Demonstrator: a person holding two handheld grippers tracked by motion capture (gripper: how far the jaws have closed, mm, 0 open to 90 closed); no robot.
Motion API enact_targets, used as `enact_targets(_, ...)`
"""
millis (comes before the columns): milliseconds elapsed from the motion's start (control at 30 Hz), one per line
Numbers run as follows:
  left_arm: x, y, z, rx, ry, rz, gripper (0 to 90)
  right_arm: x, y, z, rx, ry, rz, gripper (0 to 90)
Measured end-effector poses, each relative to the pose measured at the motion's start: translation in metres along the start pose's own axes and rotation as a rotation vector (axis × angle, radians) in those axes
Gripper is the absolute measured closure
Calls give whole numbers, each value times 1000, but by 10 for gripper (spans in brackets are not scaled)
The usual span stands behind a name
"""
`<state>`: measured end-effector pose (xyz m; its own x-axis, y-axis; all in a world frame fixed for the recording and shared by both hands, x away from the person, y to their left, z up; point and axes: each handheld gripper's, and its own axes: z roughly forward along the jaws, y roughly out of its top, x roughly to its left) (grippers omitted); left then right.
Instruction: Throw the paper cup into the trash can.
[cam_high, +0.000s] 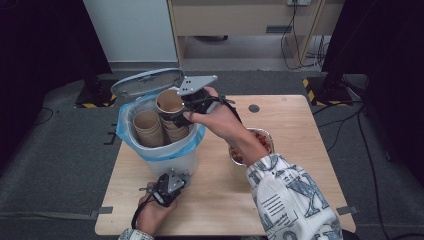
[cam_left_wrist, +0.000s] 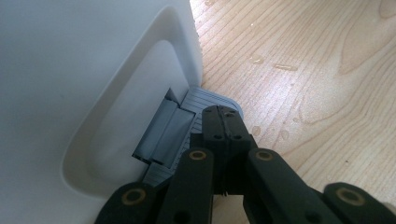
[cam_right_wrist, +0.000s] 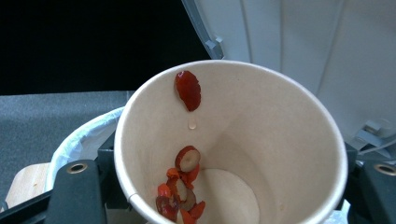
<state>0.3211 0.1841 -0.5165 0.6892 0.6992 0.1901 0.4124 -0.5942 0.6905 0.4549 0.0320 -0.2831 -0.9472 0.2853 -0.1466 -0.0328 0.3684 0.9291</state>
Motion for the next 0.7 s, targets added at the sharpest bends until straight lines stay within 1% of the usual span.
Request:
enact_targets(300, 0, 0, 0, 0, 0, 1, 897, 4, -1, 5, 10, 13, -3, 272)
enact_targets(500, 0, 0, 0, 0, 0, 2, 897, 5, -8, 10, 24, 22, 13, 270)
enact_targets(600, 0, 0, 0, 0, 0, 1, 898, 6, -13, 13, 38, 28, 11, 267)
enact_targets(700, 0, 0, 0, 1, 0, 0, 897, 6, -17, 17, 57, 21, 15, 253)
